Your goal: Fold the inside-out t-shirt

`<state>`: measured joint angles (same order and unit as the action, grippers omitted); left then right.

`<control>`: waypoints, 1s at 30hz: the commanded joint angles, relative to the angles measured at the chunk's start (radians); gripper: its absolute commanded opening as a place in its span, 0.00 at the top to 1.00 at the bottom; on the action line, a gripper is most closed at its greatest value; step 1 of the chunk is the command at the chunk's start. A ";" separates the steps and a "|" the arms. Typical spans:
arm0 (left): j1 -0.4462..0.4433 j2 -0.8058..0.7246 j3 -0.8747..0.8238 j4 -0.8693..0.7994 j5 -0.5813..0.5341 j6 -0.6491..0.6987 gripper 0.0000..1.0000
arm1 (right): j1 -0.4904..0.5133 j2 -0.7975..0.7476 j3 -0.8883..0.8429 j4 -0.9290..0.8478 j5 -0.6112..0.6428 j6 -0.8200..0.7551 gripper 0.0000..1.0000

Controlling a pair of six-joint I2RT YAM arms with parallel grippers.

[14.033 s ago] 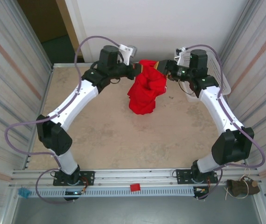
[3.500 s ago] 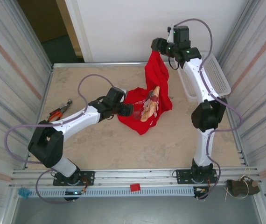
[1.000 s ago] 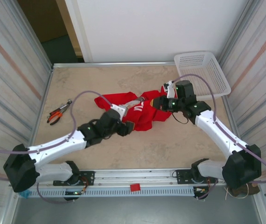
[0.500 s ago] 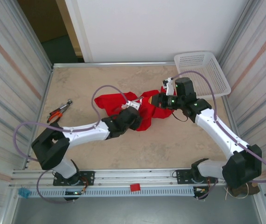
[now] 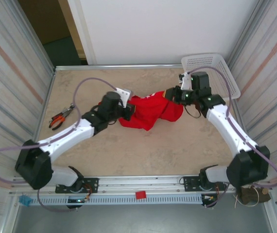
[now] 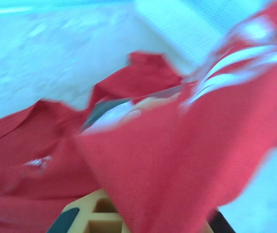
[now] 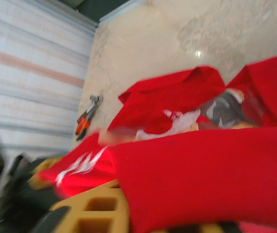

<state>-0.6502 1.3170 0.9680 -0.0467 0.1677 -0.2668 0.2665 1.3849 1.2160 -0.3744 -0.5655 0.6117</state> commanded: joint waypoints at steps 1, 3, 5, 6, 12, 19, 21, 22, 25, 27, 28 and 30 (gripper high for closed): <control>0.037 -0.062 0.039 0.071 0.431 -0.124 1.00 | -0.016 0.132 0.134 -0.070 0.048 -0.087 0.53; 0.041 -0.065 0.037 0.154 0.511 -0.204 1.00 | -0.007 0.120 0.137 -0.076 0.051 -0.096 0.47; 0.042 -0.065 0.024 0.225 0.532 -0.268 1.00 | 0.016 0.040 0.095 -0.077 0.077 -0.094 0.46; 0.044 -0.063 0.008 0.276 0.540 -0.301 1.00 | 0.035 -0.012 0.067 -0.093 0.094 -0.102 0.46; 0.063 -0.027 0.005 0.399 0.565 -0.450 1.00 | 0.255 -0.293 -0.112 -0.102 0.208 -0.118 0.48; 0.063 -0.012 0.081 0.324 0.603 -0.453 1.00 | 0.369 -0.257 -0.144 -0.071 0.353 -0.212 0.32; 0.063 -0.020 0.093 0.298 0.611 -0.445 1.00 | 0.367 -0.209 -0.117 -0.065 0.358 -0.250 0.32; 0.063 -0.024 0.094 0.299 0.615 -0.446 1.00 | 0.364 -0.183 -0.105 -0.063 0.358 -0.265 0.32; 0.063 -0.035 0.101 0.292 0.635 -0.437 1.00 | 0.350 -0.093 -0.064 -0.054 0.350 -0.316 0.39; 0.066 -0.036 0.112 0.260 0.644 -0.415 1.00 | 0.312 -0.055 -0.039 -0.049 0.273 -0.335 0.71; 0.071 -0.036 0.114 0.236 0.639 -0.405 1.00 | 0.295 -0.050 -0.028 -0.050 0.241 -0.341 0.84; 0.095 -0.041 0.102 0.211 0.612 -0.399 1.00 | 0.255 -0.064 -0.010 -0.073 0.166 -0.367 1.00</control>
<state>-0.5812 1.3136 1.0363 0.1902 0.7639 -0.6960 0.5697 1.3434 1.1419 -0.4427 -0.3000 0.3180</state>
